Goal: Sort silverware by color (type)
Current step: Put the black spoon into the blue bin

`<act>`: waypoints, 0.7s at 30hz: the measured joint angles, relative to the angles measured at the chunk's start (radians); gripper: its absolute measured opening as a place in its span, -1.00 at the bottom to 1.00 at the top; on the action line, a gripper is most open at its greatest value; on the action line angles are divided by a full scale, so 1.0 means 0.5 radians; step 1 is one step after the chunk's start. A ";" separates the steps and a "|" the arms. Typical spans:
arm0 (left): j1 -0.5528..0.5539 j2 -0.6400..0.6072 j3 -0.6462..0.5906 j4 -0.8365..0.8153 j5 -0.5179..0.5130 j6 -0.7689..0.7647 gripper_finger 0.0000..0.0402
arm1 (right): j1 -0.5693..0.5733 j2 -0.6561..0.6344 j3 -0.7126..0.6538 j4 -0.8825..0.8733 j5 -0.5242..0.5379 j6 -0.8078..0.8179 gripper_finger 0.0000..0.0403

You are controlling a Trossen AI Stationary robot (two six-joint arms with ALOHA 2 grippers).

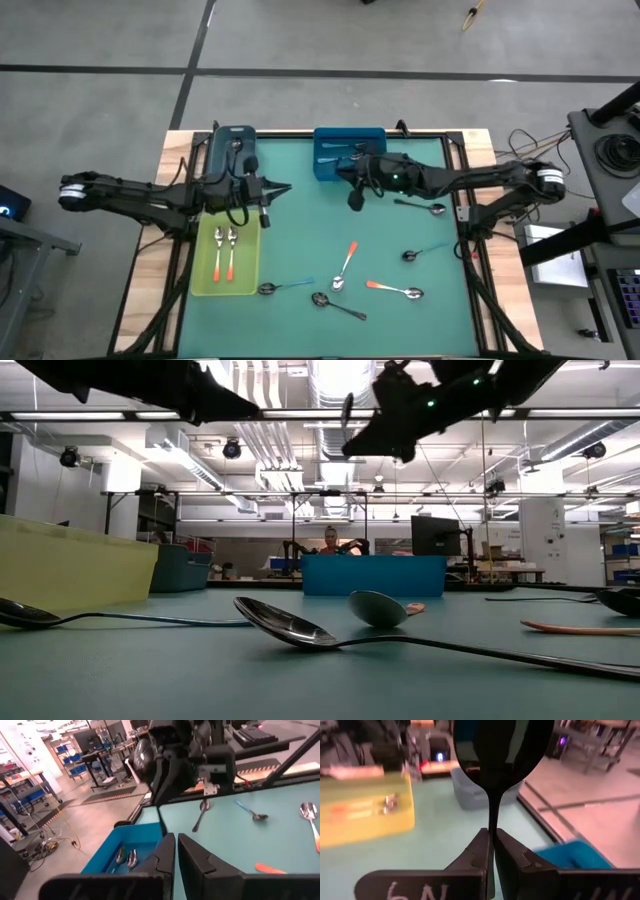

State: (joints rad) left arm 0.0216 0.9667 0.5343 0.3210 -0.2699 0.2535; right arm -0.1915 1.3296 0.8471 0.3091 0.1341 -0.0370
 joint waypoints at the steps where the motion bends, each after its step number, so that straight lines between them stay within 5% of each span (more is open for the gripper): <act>1: 0.000 0.001 0.000 0.012 0.000 -0.004 -0.96 | 0.000 0.041 0.000 0.096 0.000 0.001 -0.96; 11: 0.006 0.003 0.000 0.234 -0.036 -0.050 -0.75 | 0.011 0.384 0.000 0.859 0.040 0.027 -0.96; 21: 0.036 0.154 0.000 0.584 -0.284 -0.046 -0.30 | 0.048 0.540 0.158 0.903 0.274 0.026 -0.96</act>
State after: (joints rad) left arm 0.0395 1.0435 0.5343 0.6129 -0.4118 0.2306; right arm -0.1674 1.5996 0.9259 0.7605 0.2711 -0.0242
